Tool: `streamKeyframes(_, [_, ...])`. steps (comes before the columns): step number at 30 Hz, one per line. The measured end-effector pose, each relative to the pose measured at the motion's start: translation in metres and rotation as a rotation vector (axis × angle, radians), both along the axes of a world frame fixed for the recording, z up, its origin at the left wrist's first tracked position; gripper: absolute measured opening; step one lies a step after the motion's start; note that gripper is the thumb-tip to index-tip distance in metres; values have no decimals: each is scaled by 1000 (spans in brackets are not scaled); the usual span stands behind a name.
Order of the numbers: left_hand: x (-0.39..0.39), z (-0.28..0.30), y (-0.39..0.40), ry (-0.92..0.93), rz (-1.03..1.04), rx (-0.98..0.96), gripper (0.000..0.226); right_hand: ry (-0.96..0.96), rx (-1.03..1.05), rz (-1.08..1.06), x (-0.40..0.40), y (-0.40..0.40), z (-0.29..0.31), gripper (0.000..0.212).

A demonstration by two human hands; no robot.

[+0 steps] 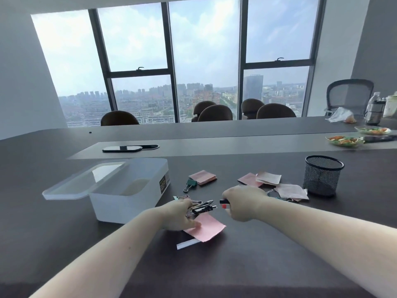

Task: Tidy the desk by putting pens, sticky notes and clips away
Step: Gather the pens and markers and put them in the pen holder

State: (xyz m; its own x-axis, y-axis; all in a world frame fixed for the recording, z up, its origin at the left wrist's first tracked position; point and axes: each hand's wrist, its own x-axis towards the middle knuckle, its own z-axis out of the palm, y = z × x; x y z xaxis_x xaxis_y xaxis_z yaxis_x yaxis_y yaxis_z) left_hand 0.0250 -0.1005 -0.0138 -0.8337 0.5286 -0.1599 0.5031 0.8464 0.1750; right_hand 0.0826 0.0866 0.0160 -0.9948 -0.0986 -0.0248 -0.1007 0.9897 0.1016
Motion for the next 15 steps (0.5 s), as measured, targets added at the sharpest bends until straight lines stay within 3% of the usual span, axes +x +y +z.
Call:
streamKeyframes(5, [3,2,0,13,16,21,32,-42,-78,325,19,-35,4,25])
streamKeyframes(8, [2,4,-3,41,46,63,22,-60,26,461,25,-59,-2,27])
streamKeyframes(11, [-2,4,-8,32,89,113,33,-84,111,474,24,-74,-9,6])
streamKeyframes(15, [-5,2,-10,45,110,139,33,-86,168,458,18,-80,-12,8])
